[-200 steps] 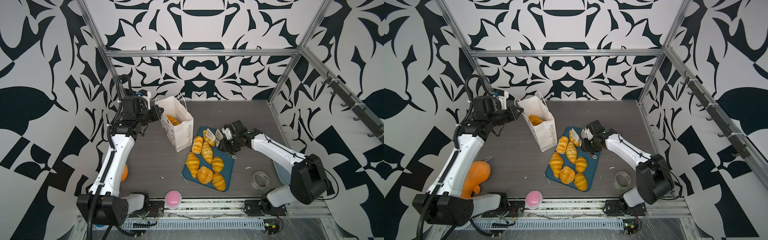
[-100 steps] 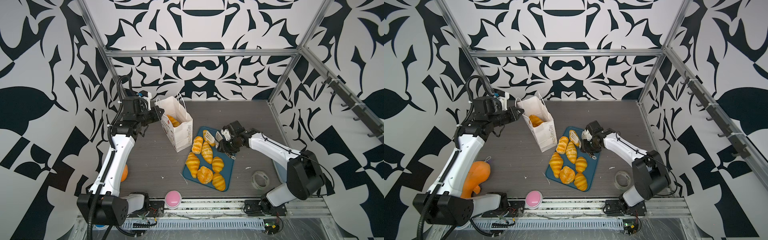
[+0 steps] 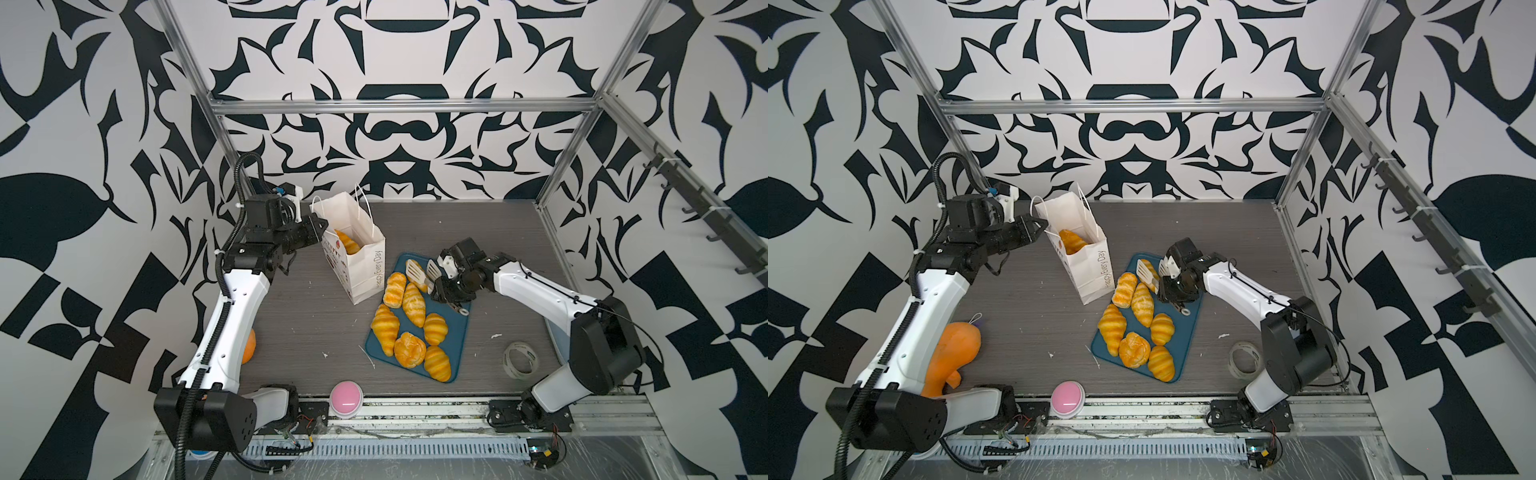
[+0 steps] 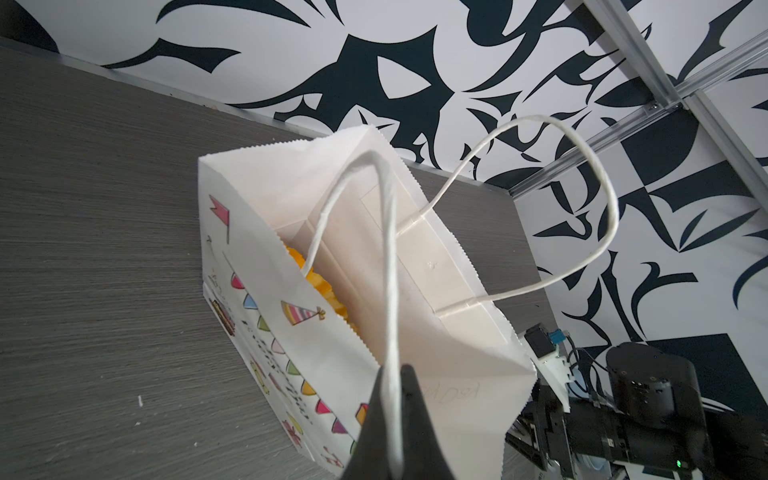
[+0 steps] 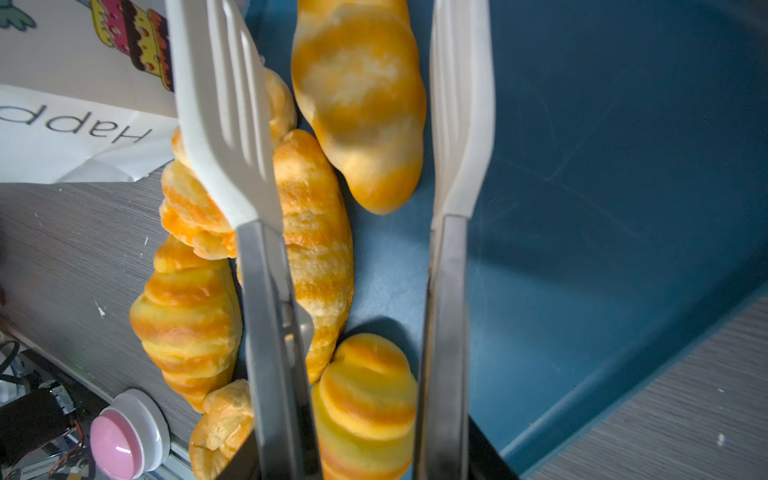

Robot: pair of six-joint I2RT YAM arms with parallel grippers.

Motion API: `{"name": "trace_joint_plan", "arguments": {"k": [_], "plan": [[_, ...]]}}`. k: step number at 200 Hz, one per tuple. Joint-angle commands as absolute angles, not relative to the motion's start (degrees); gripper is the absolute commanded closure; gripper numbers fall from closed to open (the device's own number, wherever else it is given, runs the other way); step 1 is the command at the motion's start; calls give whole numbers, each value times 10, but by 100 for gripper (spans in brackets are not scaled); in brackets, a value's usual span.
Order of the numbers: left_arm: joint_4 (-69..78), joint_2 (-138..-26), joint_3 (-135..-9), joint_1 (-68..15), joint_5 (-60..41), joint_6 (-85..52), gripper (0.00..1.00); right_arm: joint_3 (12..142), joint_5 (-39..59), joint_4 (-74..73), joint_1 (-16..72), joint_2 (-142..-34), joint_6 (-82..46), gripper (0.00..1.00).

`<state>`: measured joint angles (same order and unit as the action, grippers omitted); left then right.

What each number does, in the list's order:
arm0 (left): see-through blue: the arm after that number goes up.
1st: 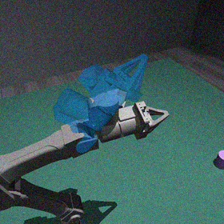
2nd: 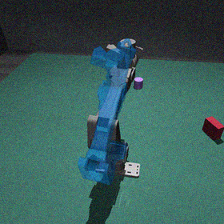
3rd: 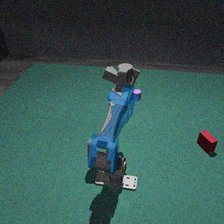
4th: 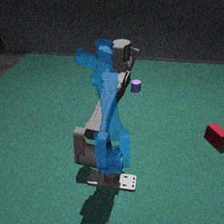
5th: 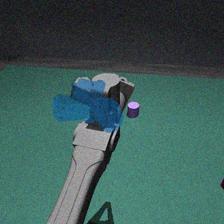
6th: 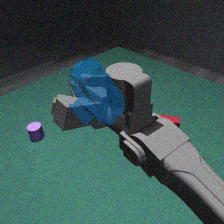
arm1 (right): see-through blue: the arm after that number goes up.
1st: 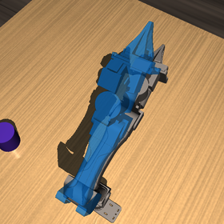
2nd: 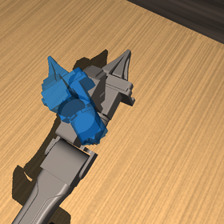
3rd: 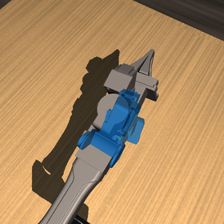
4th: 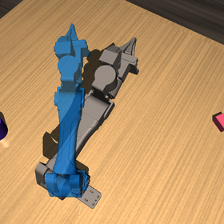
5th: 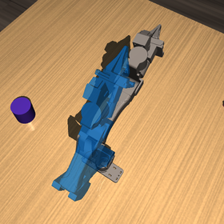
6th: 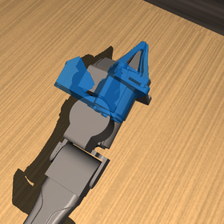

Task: Place the fake bread into the paper bag
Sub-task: 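Lower the tongs onto the tray and pinch a striped bread roll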

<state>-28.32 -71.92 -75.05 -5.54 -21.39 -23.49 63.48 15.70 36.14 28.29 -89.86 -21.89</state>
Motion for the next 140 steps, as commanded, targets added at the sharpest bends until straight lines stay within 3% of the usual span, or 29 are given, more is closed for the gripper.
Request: {"name": "trace_joint_plan", "arguments": {"k": [1,140], "plan": [[-291,-708,-742,-56,-213,-228,100,663,141,366,286,-901,-206,48],[-290,-706,-741,-56,-211,-228,100,677,105,385,313,-926,-201,48]]}}
